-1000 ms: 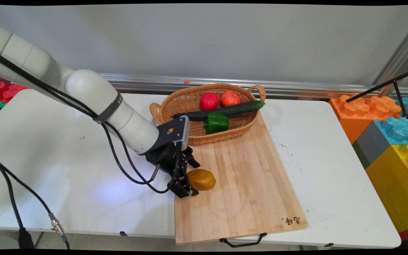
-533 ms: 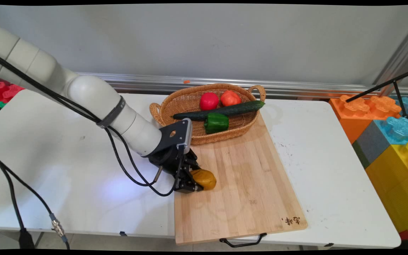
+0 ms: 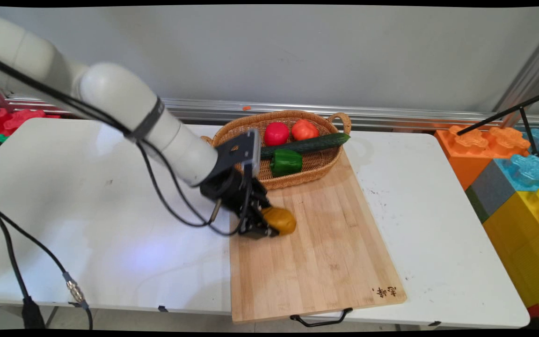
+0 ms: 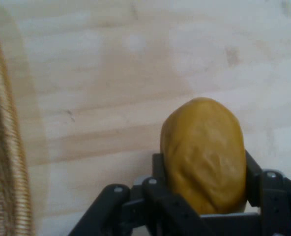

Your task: Place the picked object in the vegetable basket

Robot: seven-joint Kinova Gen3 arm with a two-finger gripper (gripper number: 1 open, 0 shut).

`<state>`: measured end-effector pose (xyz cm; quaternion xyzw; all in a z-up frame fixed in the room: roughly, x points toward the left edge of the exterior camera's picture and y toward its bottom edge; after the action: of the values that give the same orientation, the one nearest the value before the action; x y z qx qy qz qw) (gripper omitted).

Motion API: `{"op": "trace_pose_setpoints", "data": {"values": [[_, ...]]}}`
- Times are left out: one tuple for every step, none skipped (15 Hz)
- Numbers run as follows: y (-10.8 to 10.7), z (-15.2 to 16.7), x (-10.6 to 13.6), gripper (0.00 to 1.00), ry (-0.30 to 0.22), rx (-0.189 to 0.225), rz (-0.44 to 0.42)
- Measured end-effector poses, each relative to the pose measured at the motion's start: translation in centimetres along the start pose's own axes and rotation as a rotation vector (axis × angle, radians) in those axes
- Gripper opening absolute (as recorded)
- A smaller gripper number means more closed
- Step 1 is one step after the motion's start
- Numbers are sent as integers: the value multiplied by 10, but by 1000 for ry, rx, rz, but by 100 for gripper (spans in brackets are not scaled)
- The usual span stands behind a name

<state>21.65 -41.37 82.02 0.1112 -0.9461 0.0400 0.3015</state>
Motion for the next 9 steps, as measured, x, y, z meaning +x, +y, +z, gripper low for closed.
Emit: {"op": "trace_pose_setpoints", "data": {"values": [[-4, -7, 9, 0, 5, 12, -11], [-11, -16, 17, 0, 11, 33, -21], [-17, -23, 23, 0, 14, 55, -31], [-25, -32, 29, 0, 15, 84, -43], [-33, -40, 34, 0, 12, 116, -59], [-41, -47, 36, 0, 7, 146, -76], [-49, -54, 36, 0, -3, 183, -99], [-58, -60, 34, 0, -17, 218, -126], [-66, -65, 30, 0, -31, 249, -153]]}}
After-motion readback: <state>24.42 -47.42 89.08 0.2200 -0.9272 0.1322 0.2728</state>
